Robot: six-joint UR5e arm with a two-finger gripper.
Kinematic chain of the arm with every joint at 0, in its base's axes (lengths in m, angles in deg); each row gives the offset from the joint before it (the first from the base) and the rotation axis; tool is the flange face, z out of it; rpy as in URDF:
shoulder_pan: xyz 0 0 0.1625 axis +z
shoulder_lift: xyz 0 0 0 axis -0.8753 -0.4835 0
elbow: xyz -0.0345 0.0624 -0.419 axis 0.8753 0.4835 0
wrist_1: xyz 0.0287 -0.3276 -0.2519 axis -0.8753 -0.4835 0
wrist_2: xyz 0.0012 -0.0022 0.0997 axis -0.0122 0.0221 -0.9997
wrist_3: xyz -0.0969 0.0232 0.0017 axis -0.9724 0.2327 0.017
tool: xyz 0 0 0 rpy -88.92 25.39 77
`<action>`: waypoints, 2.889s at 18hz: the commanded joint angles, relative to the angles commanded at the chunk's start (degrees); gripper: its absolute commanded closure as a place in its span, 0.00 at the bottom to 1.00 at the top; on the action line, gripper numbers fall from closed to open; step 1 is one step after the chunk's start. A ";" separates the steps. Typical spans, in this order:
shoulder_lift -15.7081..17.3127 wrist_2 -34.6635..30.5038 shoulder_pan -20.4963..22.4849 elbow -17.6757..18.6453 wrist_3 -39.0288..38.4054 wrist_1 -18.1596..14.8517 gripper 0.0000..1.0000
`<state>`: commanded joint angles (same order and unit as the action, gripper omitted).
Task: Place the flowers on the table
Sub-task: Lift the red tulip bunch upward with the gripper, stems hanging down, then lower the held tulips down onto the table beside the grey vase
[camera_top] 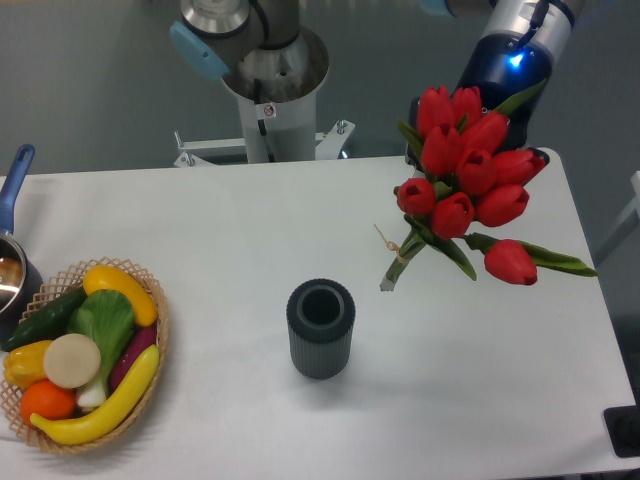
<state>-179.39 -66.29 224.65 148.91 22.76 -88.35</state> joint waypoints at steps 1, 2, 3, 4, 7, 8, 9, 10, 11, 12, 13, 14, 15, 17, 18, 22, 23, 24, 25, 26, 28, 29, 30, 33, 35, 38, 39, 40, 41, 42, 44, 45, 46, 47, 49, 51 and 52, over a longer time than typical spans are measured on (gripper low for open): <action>0.00 -0.09 0.00 0.09 0.00 0.00 0.53; 0.00 -0.09 0.00 0.00 0.00 0.00 0.53; 0.00 -0.09 0.00 -0.17 -0.09 -0.17 0.53; 0.00 -0.09 0.00 -0.17 -0.09 -0.17 0.53; 0.17 -0.09 0.35 0.44 -0.09 0.18 0.53; 0.18 -0.26 0.35 0.53 -0.09 0.18 0.53; 0.35 -1.22 0.35 0.53 -0.09 0.09 0.53; 0.61 -2.80 0.26 0.53 -0.09 0.09 0.53; 0.70 -4.99 0.18 0.53 0.00 0.09 0.52; 0.70 -6.92 0.00 0.36 0.00 0.09 0.53; 0.70 -8.60 -0.17 0.35 0.09 0.09 0.53; 0.70 -9.75 -0.35 0.35 0.35 0.09 0.52; 0.70 -10.63 -0.61 0.44 1.05 0.09 0.53; 0.97 -13.34 -0.97 1.31 2.54 0.00 0.53; 1.31 -15.80 -1.31 2.10 3.68 0.00 0.53; 1.85 -25.21 -3.16 4.92 10.27 -0.17 0.53; 1.93 -26.44 -3.16 5.36 10.89 -0.26 0.53; 1.93 -27.67 -3.16 5.97 11.68 -0.26 0.53; 1.93 -29.60 -3.16 6.24 12.91 -0.26 0.53; 1.93 -33.97 -3.25 6.85 14.66 -0.44 0.53; 1.58 -38.57 -3.43 7.64 17.04 -0.61 0.53; 1.23 -39.37 -3.86 8.17 18.79 -0.61 0.53; 0.97 -39.81 -3.87 8.87 20.38 -0.61 0.53; 0.09 -46.20 -3.96 10.20 24.33 -0.70 0.53; -0.96 -51.74 -4.04 10.63 26.45 -0.79 0.53; -3.24 -55.45 -4.39 11.08 28.12 -0.70 0.53; -4.38 -56.59 -4.39 11.08 28.13 -0.61 0.53; -5.00 -57.82 -4.39 10.90 28.13 -0.53 0.53; -5.97 -59.75 -4.39 10.73 28.04 -0.44 0.53; -7.11 -61.68 -4.39 10.64 28.04 -0.35 0.53; -8.87 -62.58 -4.39 10.46 28.04 -0.09 0.53; -9.83 -62.93 -4.39 10.11 28.04 -0.09 0.53; -11.24 -63.10 -4.48 9.59 28.04 -0.09 0.53; -12.12 -63.19 -4.48 9.49 28.04 0.00 0.53; -13.96 -63.28 -5.27 9.23 27.95 0.18 0.53; -15.72 -63.63 -6.06 8.44 27.86 0.18 0.53; -16.95 -65.29 -6.85 8.00 27.86 0.18 0.53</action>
<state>-196.34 -131.58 217.80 156.91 50.62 -88.17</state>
